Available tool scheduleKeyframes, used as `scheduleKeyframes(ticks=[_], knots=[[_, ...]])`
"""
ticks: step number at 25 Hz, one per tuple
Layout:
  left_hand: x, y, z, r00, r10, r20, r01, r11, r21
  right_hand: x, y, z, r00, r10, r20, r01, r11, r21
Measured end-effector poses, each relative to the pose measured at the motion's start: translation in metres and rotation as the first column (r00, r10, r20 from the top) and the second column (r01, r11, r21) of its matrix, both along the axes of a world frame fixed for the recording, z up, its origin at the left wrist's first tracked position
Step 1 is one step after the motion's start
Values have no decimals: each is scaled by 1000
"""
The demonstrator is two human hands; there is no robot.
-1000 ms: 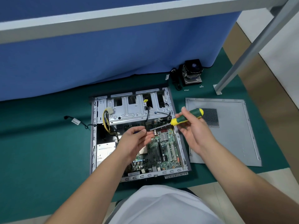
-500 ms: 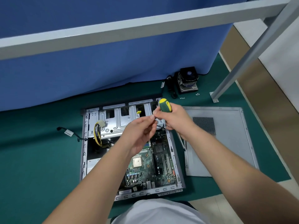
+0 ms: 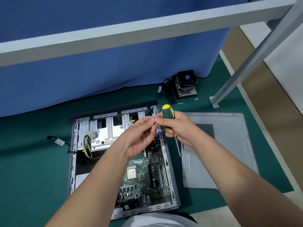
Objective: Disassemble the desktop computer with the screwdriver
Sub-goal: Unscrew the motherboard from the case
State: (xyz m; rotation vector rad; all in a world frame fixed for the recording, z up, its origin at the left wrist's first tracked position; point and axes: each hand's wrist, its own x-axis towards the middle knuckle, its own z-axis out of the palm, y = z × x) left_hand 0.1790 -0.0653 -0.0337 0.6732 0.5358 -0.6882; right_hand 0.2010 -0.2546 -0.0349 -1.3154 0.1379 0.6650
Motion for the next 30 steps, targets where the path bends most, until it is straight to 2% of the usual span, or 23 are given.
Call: scheduleKeyframes(ticks=[5, 10, 12, 13, 14, 15, 16, 17, 18, 19, 21, 22, 26, 30], knots=[[17, -10, -3, 999, -37, -10, 37, 998, 54, 13, -12, -4, 998, 31, -48, -33, 998, -45], [33, -30, -7, 998, 36, -48, -32, 996, 83, 24, -15, -17, 997, -79, 25, 82, 986, -145], [39, -37, -11, 1000, 31, 0, -30, 976, 215, 27, -19, -25, 991, -112, 67, 125, 964, -236], [43, -39, -13, 997, -1, 72, -24, 940, 341, 30, -25, -30, 987, -133, 87, 152, 947, -284], [46, -38, -17, 983, -68, 172, -31, 856, 515, 35, -33, -35, 981, -165, 102, 190, 922, -338], [51, -35, -21, 946, -179, 272, -68, 708, 703, 43, -43, -41, 973, -203, 113, 231, 887, -400], [55, -29, -24, 883, -323, 340, -144, 505, 851, 51, -54, -48, 963, -240, 120, 268, 845, -462], [59, -20, -29, 801, -482, 356, -231, 300, 926, 59, -65, -55, 953, -279, 121, 300, 805, -512], [63, -11, -35, 716, -633, 295, -296, 109, 949, 68, -76, -65, 942, -316, 117, 326, 769, -550], [66, 0, -43, 647, -741, 181, -316, -44, 948, 78, -85, -74, 933, -340, 114, 339, 731, -592], [71, 15, -57, 568, -821, -52, -271, -247, 930, 99, -99, -95, 938, -329, 112, 308, 635, -709], [73, 19, -62, 543, -832, -109, -254, -286, 924, 109, -102, -105, 947, -304, 98, 268, 586, -764], [75, 26, -76, 509, -854, -112, -257, -274, 927, 147, -101, -137, 979, -200, 47, 130, 425, -896], [75, 30, -83, 488, -867, -99, -295, -270, 917, 162, -97, -166, 985, -155, 73, 127, 372, -920]])
